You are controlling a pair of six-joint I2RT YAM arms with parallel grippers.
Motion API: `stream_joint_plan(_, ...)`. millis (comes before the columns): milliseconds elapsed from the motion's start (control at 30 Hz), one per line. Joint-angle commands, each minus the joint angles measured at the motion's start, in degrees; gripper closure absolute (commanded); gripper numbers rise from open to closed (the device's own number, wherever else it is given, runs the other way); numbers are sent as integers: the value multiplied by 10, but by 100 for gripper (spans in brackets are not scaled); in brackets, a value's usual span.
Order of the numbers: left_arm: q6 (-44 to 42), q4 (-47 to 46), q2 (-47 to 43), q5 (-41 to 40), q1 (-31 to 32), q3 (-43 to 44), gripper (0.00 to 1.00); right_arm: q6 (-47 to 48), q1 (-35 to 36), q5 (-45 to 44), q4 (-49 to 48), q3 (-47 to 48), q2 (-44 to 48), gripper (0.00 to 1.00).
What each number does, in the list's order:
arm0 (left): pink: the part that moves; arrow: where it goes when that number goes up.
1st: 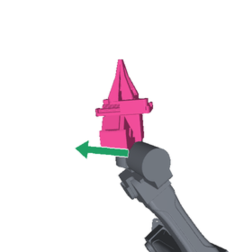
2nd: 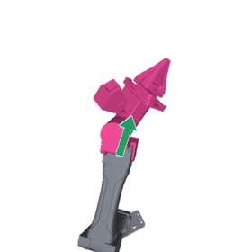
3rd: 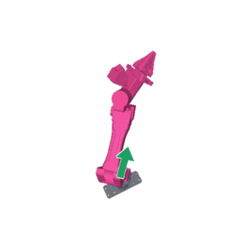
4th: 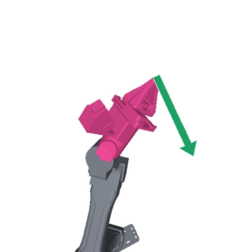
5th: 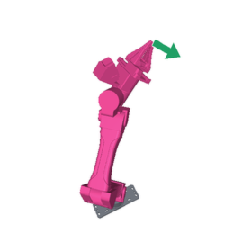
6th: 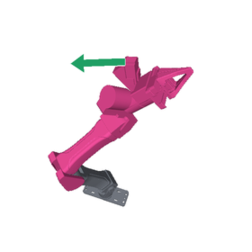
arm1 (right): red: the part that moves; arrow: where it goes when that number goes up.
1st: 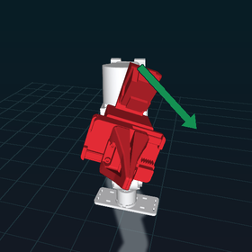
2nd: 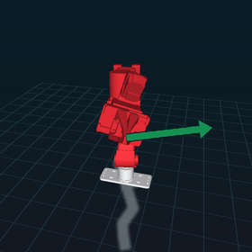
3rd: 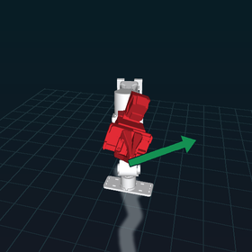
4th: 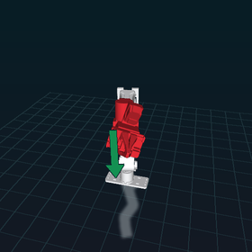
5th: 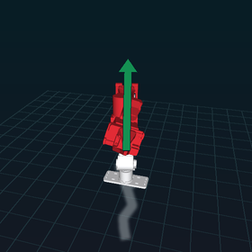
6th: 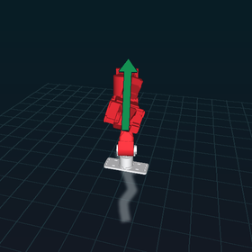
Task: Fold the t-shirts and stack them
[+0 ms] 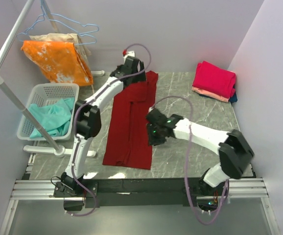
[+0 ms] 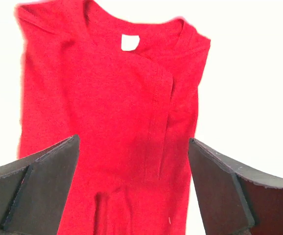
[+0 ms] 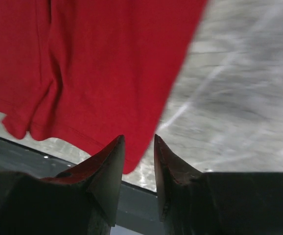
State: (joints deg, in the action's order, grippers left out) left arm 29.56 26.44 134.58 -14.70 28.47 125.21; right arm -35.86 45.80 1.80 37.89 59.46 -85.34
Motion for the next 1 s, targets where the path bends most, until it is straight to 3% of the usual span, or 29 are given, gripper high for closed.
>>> stream_joint_plan(0,-10,96,-99,-59,2,-35,2,3,56,-28,-22,44,-55,64)
stream_joint_plan(100,18,147,-167,-88,2,-165,2,10,82,-36,-19,61,-79,67)
stream_joint_plan(267,30,100,-328,-81,2,-423,2,17,103,-23,-35,47,-84,71)
stream_joint_plan(367,30,92,-392,-57,1,-509,2,8,108,-8,-44,30,-95,76)
stream_joint_plan(733,37,92,-585,40,12,-719,3,-23,135,16,-66,-49,-98,97)
stream_joint_plan(967,52,119,-601,28,65,-746,4,-68,138,15,-58,-101,-96,100)
